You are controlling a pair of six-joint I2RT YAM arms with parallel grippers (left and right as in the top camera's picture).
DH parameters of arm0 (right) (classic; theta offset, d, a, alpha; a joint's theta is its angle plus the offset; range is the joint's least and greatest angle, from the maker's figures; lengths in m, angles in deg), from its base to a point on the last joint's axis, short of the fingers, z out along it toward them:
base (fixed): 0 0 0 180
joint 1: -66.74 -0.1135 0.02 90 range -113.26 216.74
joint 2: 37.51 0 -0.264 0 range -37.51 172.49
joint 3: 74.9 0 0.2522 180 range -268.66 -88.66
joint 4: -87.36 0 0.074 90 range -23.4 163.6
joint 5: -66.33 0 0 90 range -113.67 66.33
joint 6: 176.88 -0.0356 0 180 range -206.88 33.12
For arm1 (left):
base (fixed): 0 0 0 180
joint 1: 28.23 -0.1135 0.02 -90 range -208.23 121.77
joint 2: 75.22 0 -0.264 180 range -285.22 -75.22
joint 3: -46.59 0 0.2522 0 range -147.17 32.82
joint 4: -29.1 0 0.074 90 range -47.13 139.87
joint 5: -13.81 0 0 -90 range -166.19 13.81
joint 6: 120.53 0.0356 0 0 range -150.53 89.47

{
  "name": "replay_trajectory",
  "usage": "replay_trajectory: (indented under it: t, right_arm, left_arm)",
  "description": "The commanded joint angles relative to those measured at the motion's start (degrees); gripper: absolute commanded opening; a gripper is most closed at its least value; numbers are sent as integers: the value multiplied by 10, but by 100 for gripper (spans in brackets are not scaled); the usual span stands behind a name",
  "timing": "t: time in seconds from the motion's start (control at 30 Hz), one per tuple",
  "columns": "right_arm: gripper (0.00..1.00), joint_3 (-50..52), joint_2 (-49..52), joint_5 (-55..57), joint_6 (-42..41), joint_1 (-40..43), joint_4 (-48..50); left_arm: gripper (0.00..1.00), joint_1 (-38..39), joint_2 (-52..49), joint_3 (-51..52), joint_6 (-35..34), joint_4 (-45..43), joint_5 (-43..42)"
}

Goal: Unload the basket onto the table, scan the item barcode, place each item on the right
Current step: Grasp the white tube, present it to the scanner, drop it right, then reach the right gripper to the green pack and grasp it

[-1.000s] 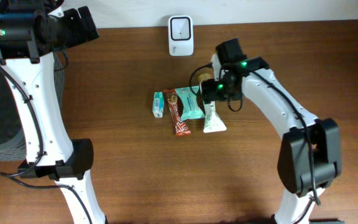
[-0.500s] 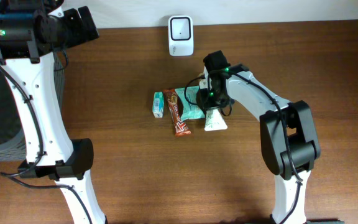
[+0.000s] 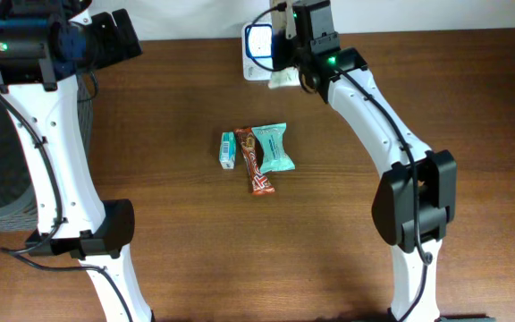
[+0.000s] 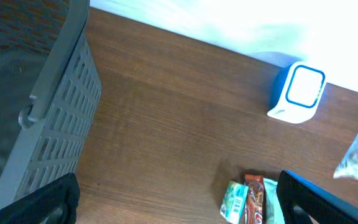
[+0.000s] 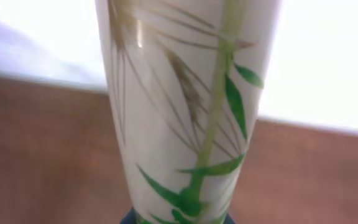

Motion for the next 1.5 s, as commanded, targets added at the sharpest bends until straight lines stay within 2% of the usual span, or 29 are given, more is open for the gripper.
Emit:
replay_trajectory:
  t: [0.0, 0.1, 0.23, 0.33, 0.43, 0.53, 0.63, 0.73, 0.8, 1.0, 1.2, 1.27, 1.33, 1.37, 1.4, 1.47]
  right_arm:
    - [4, -12, 38, 3, -48, -8, 50]
    - [4, -12, 84, -2, -114, -8, 85]
    - [4, -13, 99, -3, -113, -8, 93]
    - [4, -24, 76, 6, -113, 0, 83]
    - [4, -31, 13, 57, -113, 39, 55]
    - [4, -31, -52, 156, -113, 130, -93]
    - [4, -31, -55, 196, -130, 237, -238]
    - [4, -31, -43, 217, -251, 368, -365]
    - [4, -31, -35, 209, -309, 438, -399]
    - [4, -31, 6, 183, -319, 549, -376]
    - [5, -30, 62, 181, -318, 579, -281]
    - [27, -30, 68, 181, -317, 579, -274]
    - [31, -31, 68, 185, -314, 579, -270]
    - [55, -31, 67, 184, -292, 579, -270]
    - [73, -31, 66, 171, -254, 579, -272]
    - [74, -31, 52, 154, -195, 577, -290]
  left_arm:
    - [99, -3, -3, -3, 3, 0, 4]
    - [99, -3, -3, -3, 3, 1, 4]
    - [99, -3, -3, -3, 3, 0, 4]
    - [99, -3, -3, -3, 3, 0, 4]
    - [99, -3, -3, -3, 3, 0, 4]
    - [99, -3, -3, -3, 3, 1, 4]
    - [99, -3, -3, -3, 3, 0, 4]
    - [99, -3, -3, -3, 3, 0, 4]
    - [99, -3, -3, -3, 3, 0, 4]
    - [99, -3, -3, -3, 3, 0, 4]
    - [99, -3, -3, -3, 3, 0, 4]
    - [99, -3, -3, -3, 3, 1, 4]
    - [99, -3, -3, -3, 3, 0, 4]
    - [99, -3, -3, -3, 3, 0, 4]
    - [99, -3, -3, -3, 3, 0, 4]
    - [99, -3, -3, -3, 3, 0, 4]
